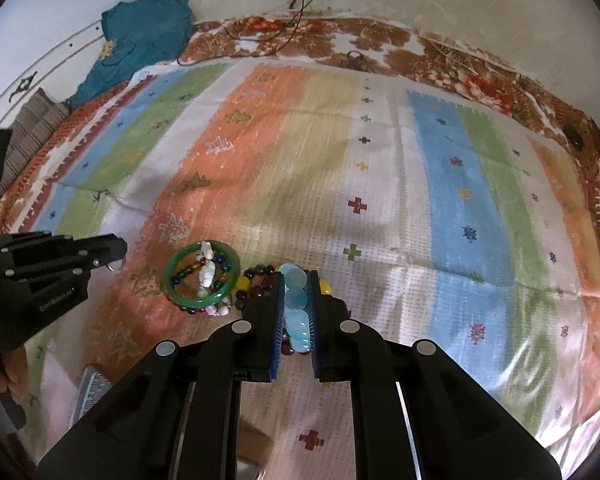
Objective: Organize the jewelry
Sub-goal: 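Carry the blue bracelet and silver ring over the silver tin with both tools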
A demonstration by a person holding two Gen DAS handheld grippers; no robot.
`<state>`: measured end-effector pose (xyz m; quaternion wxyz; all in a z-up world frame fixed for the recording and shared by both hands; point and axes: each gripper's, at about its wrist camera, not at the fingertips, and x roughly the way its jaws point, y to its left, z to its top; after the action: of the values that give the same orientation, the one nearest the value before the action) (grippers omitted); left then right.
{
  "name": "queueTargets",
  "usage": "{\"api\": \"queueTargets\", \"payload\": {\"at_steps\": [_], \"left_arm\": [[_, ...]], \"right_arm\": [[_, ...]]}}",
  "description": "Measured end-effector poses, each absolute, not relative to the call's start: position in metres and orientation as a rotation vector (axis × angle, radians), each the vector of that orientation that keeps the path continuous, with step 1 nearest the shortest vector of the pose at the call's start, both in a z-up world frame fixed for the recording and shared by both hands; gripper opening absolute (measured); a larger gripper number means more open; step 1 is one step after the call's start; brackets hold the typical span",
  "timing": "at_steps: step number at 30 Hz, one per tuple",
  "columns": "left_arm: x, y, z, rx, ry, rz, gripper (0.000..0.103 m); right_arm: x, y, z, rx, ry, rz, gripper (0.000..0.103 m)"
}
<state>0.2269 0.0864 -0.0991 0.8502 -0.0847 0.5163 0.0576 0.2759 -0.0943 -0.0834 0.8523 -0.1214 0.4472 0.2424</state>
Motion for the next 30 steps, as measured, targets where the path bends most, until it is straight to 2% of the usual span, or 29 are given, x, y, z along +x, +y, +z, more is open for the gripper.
{"api": "queueTargets", "payload": {"at_steps": [30], "left_arm": [[0.146, 0.031, -0.03, -0.134, 0.95, 0.012, 0.009]], "right_arm": [[0.189, -0.122, -0.019, -0.222, 0.787, 0.568, 0.012]]}}
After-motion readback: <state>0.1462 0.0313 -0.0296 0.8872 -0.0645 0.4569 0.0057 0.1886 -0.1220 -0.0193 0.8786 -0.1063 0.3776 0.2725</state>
